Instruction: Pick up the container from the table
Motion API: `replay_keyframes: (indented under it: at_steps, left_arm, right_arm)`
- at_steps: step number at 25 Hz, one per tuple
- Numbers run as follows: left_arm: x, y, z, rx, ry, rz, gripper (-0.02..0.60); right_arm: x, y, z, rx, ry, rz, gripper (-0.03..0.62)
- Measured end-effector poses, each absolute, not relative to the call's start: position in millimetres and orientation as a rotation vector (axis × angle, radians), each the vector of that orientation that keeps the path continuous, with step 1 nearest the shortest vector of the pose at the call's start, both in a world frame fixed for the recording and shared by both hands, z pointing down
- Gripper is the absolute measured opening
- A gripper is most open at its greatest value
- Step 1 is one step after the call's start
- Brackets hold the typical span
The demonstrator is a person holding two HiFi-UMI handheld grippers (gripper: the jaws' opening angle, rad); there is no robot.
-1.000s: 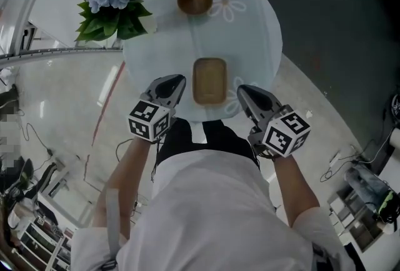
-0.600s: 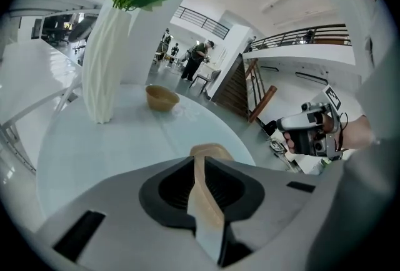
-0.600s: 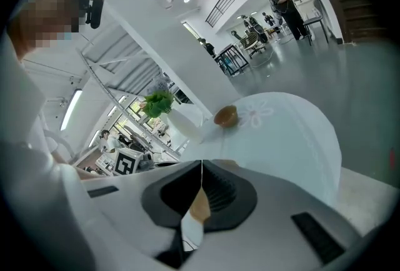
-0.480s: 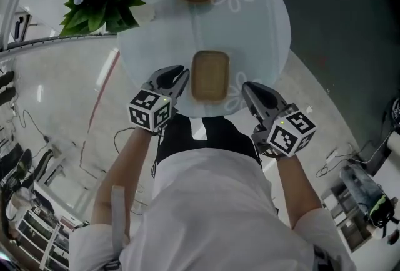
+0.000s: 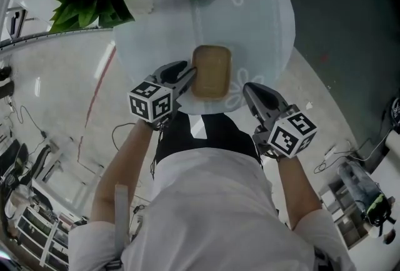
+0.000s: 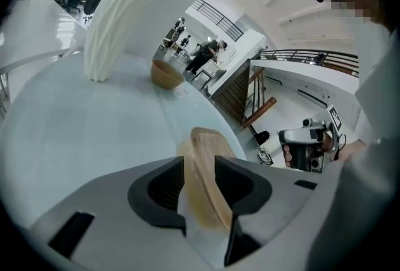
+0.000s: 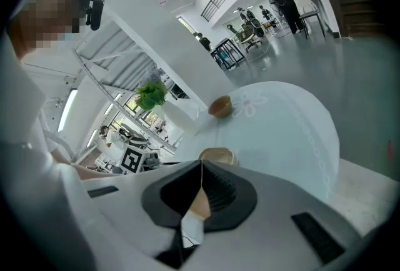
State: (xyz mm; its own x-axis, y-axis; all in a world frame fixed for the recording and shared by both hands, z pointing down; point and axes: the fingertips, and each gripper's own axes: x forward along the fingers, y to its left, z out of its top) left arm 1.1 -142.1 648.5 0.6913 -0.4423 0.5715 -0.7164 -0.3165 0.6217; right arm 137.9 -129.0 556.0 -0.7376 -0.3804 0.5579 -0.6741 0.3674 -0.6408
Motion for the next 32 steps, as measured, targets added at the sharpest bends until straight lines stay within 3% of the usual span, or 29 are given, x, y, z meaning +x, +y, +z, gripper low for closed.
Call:
replay_keyframes:
  at_steps: [11, 22, 32]
  left_arm:
    - [11.1, -136.0, 664.7, 1.848, -0.818, 0.28, 0.16]
    - [13.1, -135.6, 656.9, 1.836, -0.784, 0.23, 0.096]
    - [8.3, -147.9, 622.1, 1.927, -0.784, 0.181, 0.075]
  right_arm:
    - [147.2, -121.8, 563.7, 0.961, -2.289, 1.336, 0.023]
    - [149.4, -117.5, 562.6, 0.98, -2.291, 1.337, 0.023]
    - [145.7, -123.4, 547.2, 1.024, -2.323, 1.304, 0.023]
